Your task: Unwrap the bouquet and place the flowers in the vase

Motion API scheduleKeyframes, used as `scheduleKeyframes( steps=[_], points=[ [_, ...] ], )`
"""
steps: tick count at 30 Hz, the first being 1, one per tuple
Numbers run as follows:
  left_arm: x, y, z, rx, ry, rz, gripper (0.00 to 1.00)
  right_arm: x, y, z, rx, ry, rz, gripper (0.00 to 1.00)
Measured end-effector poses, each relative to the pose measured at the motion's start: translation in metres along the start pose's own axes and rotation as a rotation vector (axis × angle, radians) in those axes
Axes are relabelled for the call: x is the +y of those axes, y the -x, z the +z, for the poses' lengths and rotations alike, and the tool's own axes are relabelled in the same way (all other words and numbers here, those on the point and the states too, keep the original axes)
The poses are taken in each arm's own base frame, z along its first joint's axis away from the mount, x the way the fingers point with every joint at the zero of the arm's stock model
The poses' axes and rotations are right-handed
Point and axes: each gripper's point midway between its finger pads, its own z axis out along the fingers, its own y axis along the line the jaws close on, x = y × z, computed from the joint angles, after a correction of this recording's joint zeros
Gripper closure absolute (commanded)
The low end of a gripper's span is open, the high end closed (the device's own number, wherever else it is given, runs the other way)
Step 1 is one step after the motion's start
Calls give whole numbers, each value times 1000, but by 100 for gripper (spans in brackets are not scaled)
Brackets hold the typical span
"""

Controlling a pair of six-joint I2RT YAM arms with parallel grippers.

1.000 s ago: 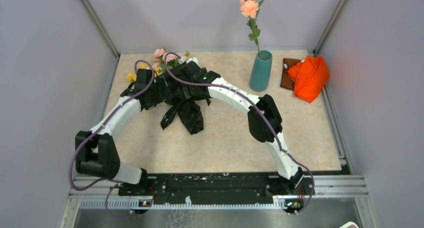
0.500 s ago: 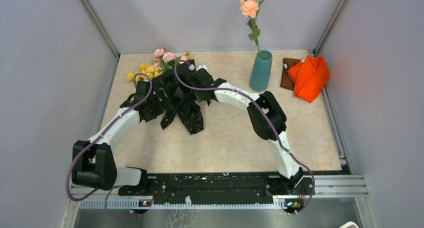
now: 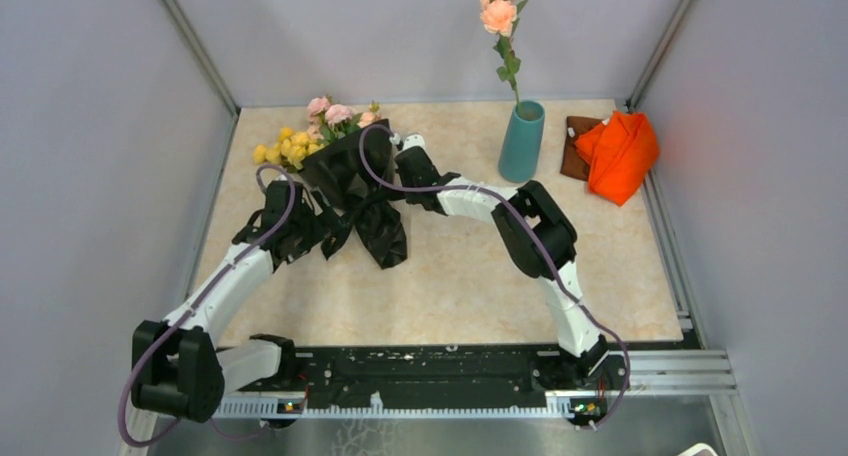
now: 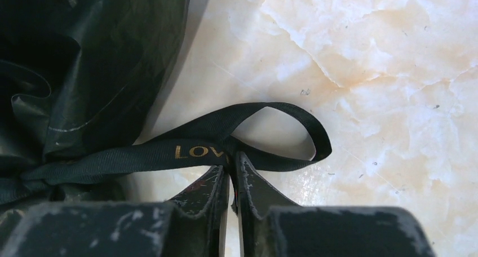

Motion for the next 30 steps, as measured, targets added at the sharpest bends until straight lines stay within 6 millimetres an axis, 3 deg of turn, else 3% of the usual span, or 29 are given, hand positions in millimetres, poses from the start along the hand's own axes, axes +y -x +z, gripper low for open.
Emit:
scheduleKeyframes(
  steps=[2,7,14,19,23,26,30],
  points=[
    [1,-2,-3,-7,-8,-7,1,1,1,-2,-7,5,10,100],
    [-3,1,-10,-36,-38,-17,1,8,12,-20,-47,28,19,100],
    [-14,13,-27,-106,-104,-30,1,28,43,-70,-139,88,19,100],
    [-16,13,-33,-155,-152,-55,1,17,42,-99,-163,84,36,100],
    [-21,17,-23,-174,-160,-59,1,9,36,-104,-160,69,29,100],
    [-30,16,-3,-155,-147,-36,1,7,30,-107,-147,78,13,100],
    [-56,14,15,-118,-137,28,1,14,19,-118,-132,137,-9,100]
  ],
)
